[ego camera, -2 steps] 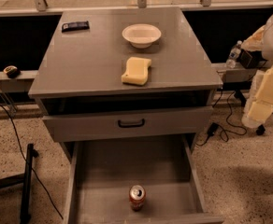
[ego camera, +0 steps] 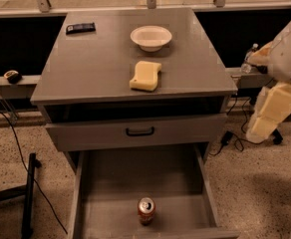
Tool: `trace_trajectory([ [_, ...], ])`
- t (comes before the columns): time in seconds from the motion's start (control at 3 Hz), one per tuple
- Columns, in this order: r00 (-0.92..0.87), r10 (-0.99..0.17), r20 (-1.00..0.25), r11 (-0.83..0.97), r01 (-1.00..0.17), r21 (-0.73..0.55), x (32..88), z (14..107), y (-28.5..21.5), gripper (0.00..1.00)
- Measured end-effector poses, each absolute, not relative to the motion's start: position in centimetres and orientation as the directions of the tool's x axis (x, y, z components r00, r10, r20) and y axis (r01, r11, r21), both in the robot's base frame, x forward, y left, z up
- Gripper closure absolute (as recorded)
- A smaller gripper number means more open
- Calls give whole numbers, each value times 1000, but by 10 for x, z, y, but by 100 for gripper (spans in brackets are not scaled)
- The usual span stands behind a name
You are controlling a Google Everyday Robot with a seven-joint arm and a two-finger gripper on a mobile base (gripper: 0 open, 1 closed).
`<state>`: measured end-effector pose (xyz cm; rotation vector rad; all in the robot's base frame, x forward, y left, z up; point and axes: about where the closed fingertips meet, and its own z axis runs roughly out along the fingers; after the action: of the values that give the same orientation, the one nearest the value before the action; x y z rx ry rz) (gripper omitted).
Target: Pick coke can from middle drawer and place on counter
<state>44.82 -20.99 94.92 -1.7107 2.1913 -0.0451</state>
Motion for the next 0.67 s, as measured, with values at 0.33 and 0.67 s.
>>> trace_trajectory([
  [0.33, -150, -912, -382, 230, -958, -172, 449, 873, -190, 0],
  [0.67, -94, -866, -491, 193, -969, -153, 431, 799, -180, 0],
])
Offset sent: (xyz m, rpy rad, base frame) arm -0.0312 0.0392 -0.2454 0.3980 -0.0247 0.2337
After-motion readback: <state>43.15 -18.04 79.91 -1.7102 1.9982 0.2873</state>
